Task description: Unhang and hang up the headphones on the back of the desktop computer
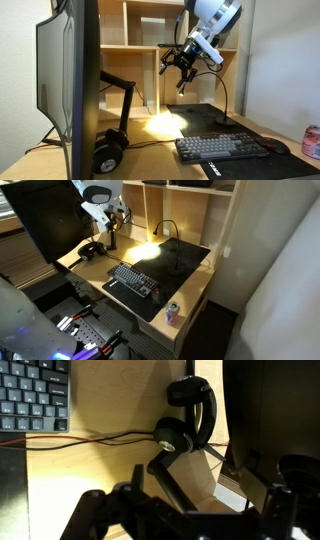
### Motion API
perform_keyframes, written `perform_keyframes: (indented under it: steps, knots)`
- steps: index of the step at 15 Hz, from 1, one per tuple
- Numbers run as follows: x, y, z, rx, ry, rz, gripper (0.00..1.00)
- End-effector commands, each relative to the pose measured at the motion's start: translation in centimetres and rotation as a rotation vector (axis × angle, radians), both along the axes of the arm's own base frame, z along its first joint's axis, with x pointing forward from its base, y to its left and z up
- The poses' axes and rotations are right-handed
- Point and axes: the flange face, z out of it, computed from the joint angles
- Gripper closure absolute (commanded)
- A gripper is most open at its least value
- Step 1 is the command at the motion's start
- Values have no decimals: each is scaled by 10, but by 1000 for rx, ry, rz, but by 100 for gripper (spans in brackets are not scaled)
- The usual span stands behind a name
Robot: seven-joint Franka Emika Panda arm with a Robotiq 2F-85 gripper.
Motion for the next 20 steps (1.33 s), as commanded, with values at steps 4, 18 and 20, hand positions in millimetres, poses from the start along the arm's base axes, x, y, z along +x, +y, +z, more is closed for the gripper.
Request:
perform_keyframes:
  steps: [4, 18, 20]
  knots:
    - [-5, 26, -30, -117, 18, 167, 0]
    - [-14, 122, -57, -175, -102, 426, 0]
    - [-10, 133, -71, -196, -149, 467, 0]
